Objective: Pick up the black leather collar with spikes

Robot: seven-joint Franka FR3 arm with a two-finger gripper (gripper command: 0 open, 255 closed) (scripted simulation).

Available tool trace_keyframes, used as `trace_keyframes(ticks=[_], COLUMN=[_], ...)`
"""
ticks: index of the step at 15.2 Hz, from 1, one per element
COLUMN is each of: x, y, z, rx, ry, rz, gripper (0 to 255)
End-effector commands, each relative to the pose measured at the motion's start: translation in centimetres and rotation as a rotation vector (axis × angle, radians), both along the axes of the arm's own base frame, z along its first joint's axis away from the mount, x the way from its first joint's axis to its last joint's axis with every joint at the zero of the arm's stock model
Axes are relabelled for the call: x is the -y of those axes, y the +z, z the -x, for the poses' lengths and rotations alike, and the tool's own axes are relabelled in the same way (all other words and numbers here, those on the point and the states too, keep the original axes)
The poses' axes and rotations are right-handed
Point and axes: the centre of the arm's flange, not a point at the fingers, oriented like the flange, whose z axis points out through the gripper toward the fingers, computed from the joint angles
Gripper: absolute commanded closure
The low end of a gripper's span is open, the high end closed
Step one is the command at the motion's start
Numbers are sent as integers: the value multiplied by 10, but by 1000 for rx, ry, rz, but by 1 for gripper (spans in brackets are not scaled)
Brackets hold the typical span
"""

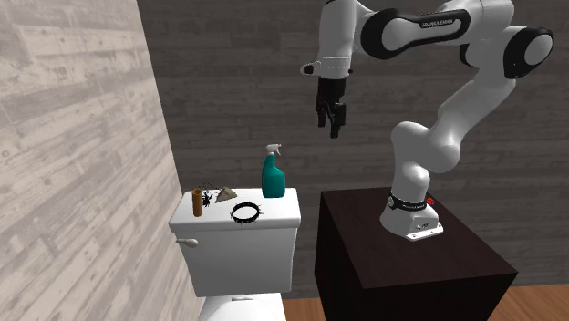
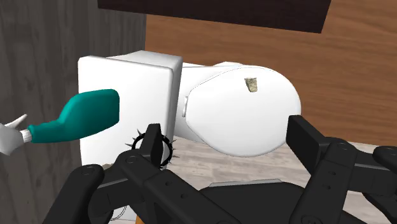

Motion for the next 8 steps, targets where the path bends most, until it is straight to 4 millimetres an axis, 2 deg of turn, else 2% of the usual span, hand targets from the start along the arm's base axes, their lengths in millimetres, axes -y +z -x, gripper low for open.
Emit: trace_keyframes(ticks=[1, 8], x=[0, 14], y=[0, -69], z=[0, -62], rx=[0, -8], ry=[0, -25], rz=[0, -14], gripper=[0, 0])
